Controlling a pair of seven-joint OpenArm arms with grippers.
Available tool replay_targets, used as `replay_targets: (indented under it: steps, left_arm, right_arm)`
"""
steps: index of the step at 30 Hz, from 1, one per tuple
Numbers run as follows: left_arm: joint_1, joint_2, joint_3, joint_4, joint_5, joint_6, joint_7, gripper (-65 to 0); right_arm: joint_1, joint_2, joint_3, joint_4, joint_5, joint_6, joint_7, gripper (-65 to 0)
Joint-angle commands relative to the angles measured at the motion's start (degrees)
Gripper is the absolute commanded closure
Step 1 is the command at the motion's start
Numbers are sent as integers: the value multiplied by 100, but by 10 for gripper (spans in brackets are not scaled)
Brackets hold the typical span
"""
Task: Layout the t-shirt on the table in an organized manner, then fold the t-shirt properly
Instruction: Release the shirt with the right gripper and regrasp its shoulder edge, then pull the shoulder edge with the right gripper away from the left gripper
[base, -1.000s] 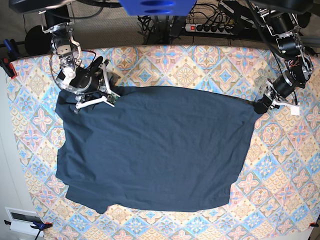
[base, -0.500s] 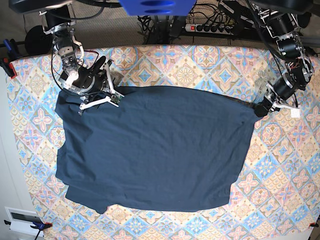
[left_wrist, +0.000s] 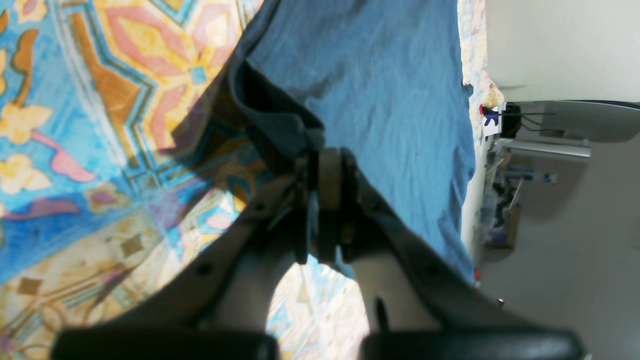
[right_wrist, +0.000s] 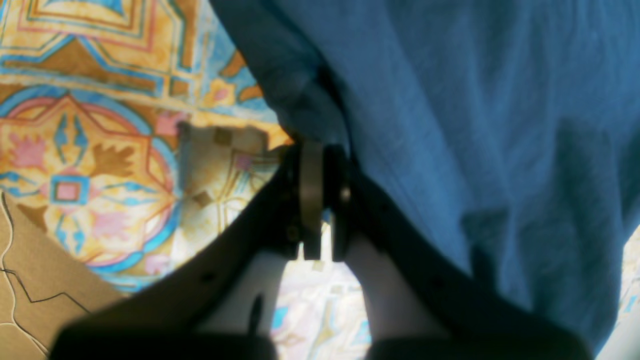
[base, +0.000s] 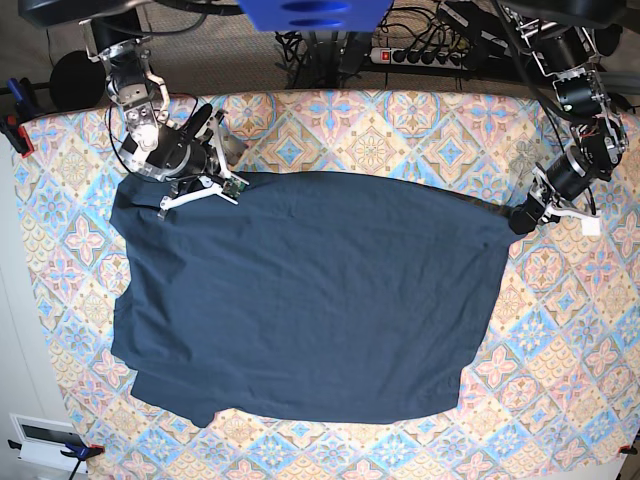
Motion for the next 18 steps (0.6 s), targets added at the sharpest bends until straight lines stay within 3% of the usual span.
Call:
replay_targets:
  steps: [1, 14, 18]
  left_arm:
    - [-39, -227, -43, 103, -147, -68, -65, 0]
    - [919, -579, -87, 903, -155, -297, -100, 0]
    - [1341, -491, -632, 1088, -164, -306, -65, 0]
  right_arm:
    - [-131, 68, 67, 191, 30, 14, 45, -11]
    - [-1872, 77, 999, 438, 22, 14, 72, -11]
    - [-2303, 77, 1166, 481, 22, 14, 195, -11]
